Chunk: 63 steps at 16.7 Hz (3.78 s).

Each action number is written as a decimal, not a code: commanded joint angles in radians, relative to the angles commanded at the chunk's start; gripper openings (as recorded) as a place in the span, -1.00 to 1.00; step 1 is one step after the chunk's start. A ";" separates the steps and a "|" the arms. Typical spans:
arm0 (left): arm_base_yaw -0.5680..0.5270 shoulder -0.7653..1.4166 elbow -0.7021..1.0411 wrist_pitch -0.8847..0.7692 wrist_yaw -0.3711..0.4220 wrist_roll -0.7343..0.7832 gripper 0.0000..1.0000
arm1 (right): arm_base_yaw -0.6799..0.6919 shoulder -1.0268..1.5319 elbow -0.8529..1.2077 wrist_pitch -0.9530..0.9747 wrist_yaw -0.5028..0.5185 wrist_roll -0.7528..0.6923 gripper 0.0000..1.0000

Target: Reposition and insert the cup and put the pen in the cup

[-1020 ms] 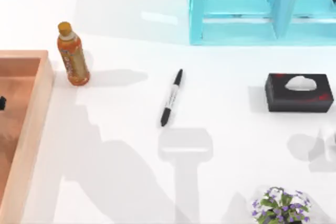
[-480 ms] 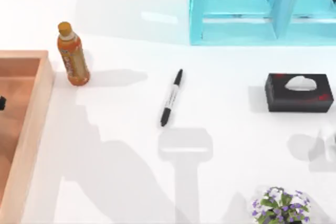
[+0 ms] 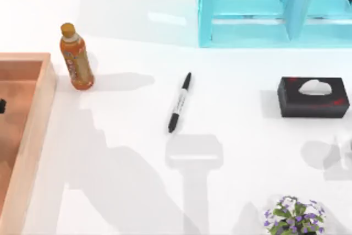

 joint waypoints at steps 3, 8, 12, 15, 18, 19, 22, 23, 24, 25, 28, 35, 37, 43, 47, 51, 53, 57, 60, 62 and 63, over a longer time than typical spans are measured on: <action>-0.031 -0.009 0.079 -0.051 -0.004 -0.066 -1.00 | 0.000 0.000 0.000 0.000 0.000 0.000 1.00; -0.179 -0.040 0.267 -0.256 -0.006 -0.242 -1.00 | 0.000 0.000 0.000 0.000 0.000 0.000 1.00; -0.337 -0.068 0.401 -0.449 -0.002 -0.375 -1.00 | 0.000 0.000 0.000 0.000 0.000 0.000 1.00; -0.431 -0.085 0.463 -0.548 0.001 -0.439 -1.00 | 0.000 0.000 0.000 0.000 0.000 0.000 1.00; -0.461 -0.091 0.479 -0.578 0.002 -0.456 -1.00 | 0.000 0.000 0.000 0.000 0.000 0.000 1.00; -0.461 -0.091 0.479 -0.578 0.002 -0.456 -1.00 | 0.000 0.000 0.000 0.000 0.000 0.000 1.00; -0.459 -0.082 0.474 -0.572 0.003 -0.456 -1.00 | 0.000 0.000 0.000 0.000 0.000 0.000 1.00; -0.468 -0.072 0.468 -0.558 0.003 -0.467 -1.00 | 0.000 0.000 0.000 0.000 0.000 0.000 1.00; -0.484 -0.056 0.460 -0.535 0.003 -0.483 -1.00 | 0.000 0.000 0.000 0.000 0.000 0.000 1.00; -0.506 -0.034 0.449 -0.501 0.002 -0.503 -1.00 | 0.000 0.000 0.000 0.000 0.000 0.000 1.00; -0.584 0.045 0.410 -0.363 0.001 -0.575 -1.00 | 0.000 0.000 0.000 0.000 0.000 0.000 1.00; -0.637 0.104 0.383 -0.288 0.001 -0.628 -1.00 | 0.000 0.000 0.000 0.000 0.000 0.000 1.00; -0.636 0.108 0.366 -0.270 0.001 -0.629 -1.00 | 0.000 0.000 0.000 0.000 0.000 0.000 1.00; -0.639 0.141 0.255 -0.121 0.000 -0.628 -1.00 | 0.000 0.000 0.000 0.000 0.000 0.000 1.00; -0.639 0.143 0.253 -0.119 0.000 -0.628 -1.00 | 0.000 0.000 0.000 0.000 0.000 0.000 1.00; -0.639 0.143 0.253 -0.119 0.000 -0.628 -0.40 | 0.000 0.000 0.000 0.000 0.000 0.000 1.00; -0.639 0.143 0.253 -0.119 0.000 -0.628 -0.10 | 0.000 0.000 0.000 0.000 0.000 0.000 1.00; -0.639 0.143 0.253 -0.119 0.000 -0.628 0.51 | 0.000 0.000 0.000 0.000 0.000 0.000 1.00; -0.639 0.143 0.253 -0.119 0.000 -0.628 0.96 | 0.000 0.000 0.000 0.000 0.000 0.000 1.00; -0.639 0.143 0.253 -0.119 0.000 -0.628 1.00 | 0.000 0.000 0.000 0.000 0.000 0.000 1.00; -0.639 0.143 0.253 -0.119 0.000 -0.628 1.00 | 0.000 0.000 0.000 0.000 0.000 0.000 1.00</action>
